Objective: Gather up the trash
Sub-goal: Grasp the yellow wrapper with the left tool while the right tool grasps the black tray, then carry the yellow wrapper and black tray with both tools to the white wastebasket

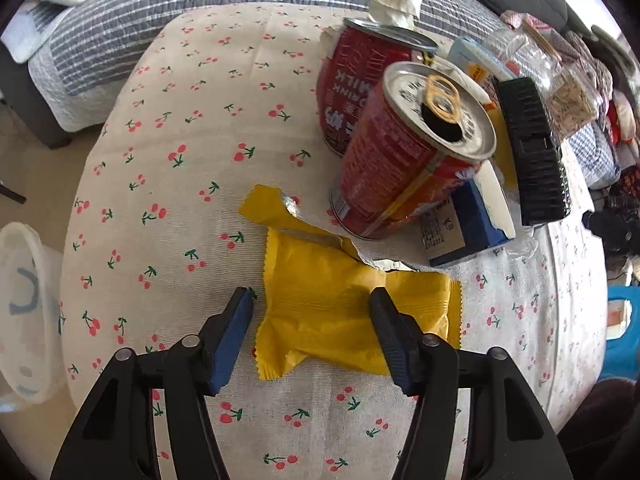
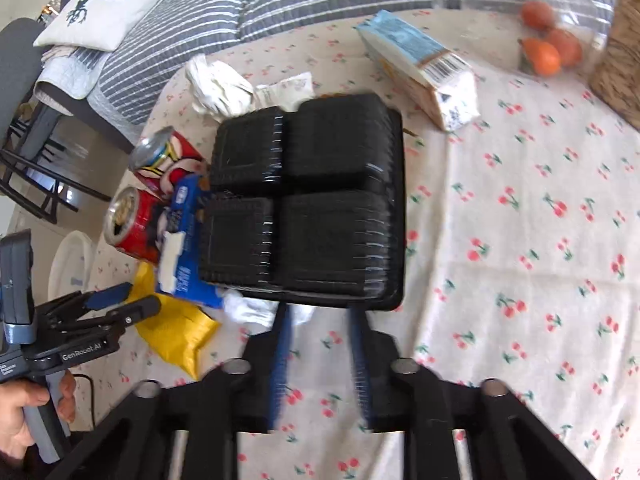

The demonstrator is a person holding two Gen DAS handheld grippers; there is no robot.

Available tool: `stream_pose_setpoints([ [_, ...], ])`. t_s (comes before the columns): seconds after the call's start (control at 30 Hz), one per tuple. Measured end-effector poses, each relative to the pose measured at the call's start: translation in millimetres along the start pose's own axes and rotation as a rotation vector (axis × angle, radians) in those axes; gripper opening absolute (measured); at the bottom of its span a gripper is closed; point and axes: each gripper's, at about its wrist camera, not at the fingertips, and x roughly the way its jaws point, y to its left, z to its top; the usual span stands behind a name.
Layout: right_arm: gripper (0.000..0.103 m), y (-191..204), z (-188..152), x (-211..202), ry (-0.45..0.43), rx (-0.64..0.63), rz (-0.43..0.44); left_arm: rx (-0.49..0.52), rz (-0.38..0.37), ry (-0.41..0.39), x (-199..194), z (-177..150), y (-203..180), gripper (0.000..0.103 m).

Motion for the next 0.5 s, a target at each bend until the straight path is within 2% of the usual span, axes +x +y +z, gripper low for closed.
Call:
stream_pose_setpoints([
  [0.1,0.075,-10.1,2.4,-5.3,-0.029,0.032,-0.007,0.09,0.061,-0.019,-1.5,-5.9,-21.2,0.037],
  [0.17,0.085,-13.9,5.3,-8.8,-0.051,0.036,-0.027,0.086,0.045,-0.024,-4.4,-6.4,-23.3,0.022],
  [0.2,0.09,-15.6,5.1,-9.7,-0.059,0.032,-0.043,0.076,0.028,-0.026,-6.4,-6.7,-22.6,0.02],
  [0.23,0.091,-15.4,6.5,-9.2,-0.064,0.027,-0.062,0.065,0.01,-0.027,-8.8,-7.5,-21.9,0.013],
  [0.3,0.095,-14.8,7.6,-4.9,-0.063,0.018,-0.081,0.053,-0.004,-0.042,-16.7,-8.7,-19.9,0.01],
  [0.5,0.102,-14.0,13.6,6.3,-0.055,0.002,-0.059,0.013,-0.04,-0.141,-61.9,-19.7,-4.9,0.009],
])
